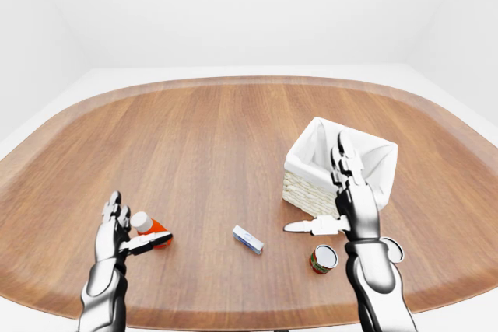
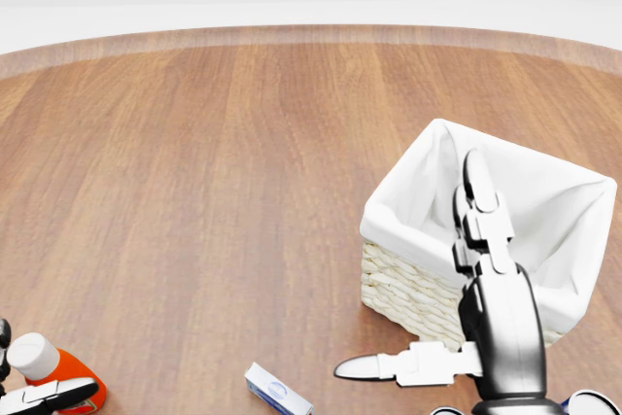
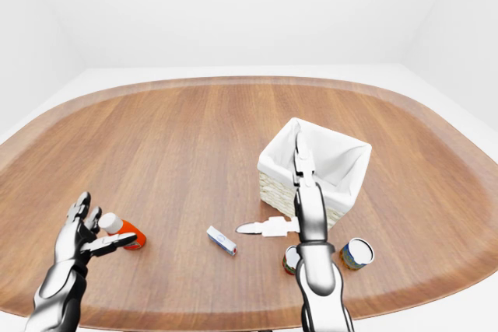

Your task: Pick up the ketchup, and put it in the basket.

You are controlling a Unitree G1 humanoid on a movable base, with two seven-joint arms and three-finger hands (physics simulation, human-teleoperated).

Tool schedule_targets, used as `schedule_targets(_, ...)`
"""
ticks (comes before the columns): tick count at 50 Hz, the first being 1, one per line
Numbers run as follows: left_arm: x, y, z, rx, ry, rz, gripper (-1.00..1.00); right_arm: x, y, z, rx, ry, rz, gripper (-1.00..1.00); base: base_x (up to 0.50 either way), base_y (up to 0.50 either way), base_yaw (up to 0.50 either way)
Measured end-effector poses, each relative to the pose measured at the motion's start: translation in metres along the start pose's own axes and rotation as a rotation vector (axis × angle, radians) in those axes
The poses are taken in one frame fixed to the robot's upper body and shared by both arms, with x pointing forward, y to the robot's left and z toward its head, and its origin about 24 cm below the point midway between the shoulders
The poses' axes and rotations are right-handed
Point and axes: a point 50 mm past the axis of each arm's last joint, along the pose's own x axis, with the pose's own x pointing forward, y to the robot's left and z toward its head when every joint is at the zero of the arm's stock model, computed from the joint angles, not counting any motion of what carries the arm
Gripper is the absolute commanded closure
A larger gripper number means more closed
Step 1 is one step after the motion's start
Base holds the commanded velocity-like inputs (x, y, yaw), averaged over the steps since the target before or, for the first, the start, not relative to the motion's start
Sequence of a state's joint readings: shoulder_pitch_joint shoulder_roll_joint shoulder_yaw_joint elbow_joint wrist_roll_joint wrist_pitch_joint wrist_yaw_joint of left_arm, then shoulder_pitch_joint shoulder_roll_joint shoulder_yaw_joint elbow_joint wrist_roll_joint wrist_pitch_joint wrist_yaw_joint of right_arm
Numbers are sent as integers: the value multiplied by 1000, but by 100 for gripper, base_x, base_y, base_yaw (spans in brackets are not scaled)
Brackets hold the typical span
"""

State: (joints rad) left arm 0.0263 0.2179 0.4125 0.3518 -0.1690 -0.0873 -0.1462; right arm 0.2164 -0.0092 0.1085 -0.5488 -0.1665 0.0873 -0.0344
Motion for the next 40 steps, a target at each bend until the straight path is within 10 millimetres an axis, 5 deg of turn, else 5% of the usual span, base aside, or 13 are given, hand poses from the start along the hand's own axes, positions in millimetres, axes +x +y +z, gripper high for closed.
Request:
schedule_targets(16, 6, 2, -14, -3, 75, 14, -100, -1, 0, -2, -2, 12, 1, -100, 0, 0, 0)
schedule_targets(17, 6, 2, -14, -4, 79, 14, 51, -1, 0, -3, -3, 13, 1, -100, 0, 0, 0)
schedule_targets(18, 6, 3, -15, -6, 82, 15, 51, -1, 0, -3, -3, 13, 1, -100, 0, 0, 0)
schedule_targets(19, 6, 3, -16, -8, 85, 15, 96, -1, 0, -3, -3, 14, 1, -100, 0, 0, 0)
schedule_targets(40, 10, 5, -11, -44, 71, 9, 89, -2, 2, -8, -8, 36, 5, -100, 0, 0, 0)
